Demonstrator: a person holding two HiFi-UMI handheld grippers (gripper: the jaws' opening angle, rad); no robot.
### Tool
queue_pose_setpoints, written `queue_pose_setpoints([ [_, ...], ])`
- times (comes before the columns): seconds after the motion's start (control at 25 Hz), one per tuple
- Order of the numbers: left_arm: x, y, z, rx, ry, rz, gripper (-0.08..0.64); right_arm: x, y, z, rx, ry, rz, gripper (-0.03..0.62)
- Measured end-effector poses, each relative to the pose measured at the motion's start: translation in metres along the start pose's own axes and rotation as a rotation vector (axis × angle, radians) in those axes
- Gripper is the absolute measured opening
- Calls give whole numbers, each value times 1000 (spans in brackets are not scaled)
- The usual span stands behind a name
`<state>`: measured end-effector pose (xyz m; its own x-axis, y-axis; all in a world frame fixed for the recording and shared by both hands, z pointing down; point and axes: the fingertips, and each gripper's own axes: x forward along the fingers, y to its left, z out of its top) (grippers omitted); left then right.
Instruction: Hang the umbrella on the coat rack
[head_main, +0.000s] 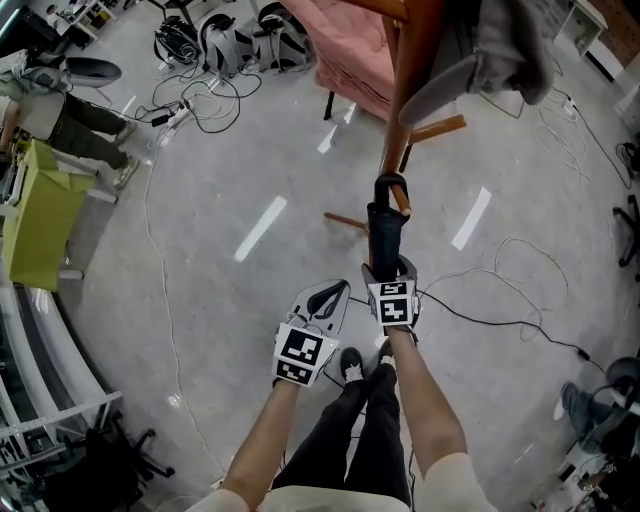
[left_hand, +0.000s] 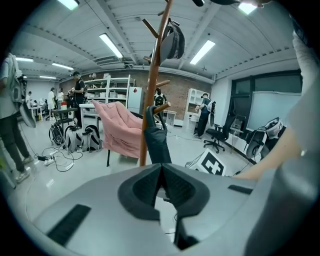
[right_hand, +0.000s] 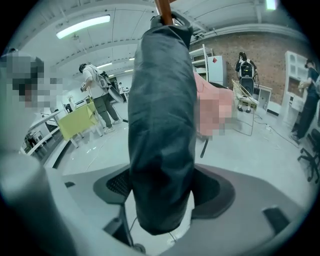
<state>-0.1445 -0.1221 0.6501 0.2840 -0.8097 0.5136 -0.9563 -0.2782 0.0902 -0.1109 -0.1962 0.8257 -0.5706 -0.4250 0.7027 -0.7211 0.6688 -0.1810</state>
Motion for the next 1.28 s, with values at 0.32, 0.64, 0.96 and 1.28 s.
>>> queue_pose_setpoints([
  [0.32, 6, -9, 0, -3, -14, 14, 8, -21, 4, 3, -1, -48, 7, 327],
  [0.64, 4, -22, 14, -1, -35, 37, 8, -60, 11, 2, -6, -94, 42, 327],
  [0.96, -12, -23, 37, -70, -79, 75, 8, -123, 20, 5, -107, -114, 74, 327],
  [1.28, -41, -25, 51, -125, -88, 113, 8, -169, 28, 25, -139, -134, 69, 327],
])
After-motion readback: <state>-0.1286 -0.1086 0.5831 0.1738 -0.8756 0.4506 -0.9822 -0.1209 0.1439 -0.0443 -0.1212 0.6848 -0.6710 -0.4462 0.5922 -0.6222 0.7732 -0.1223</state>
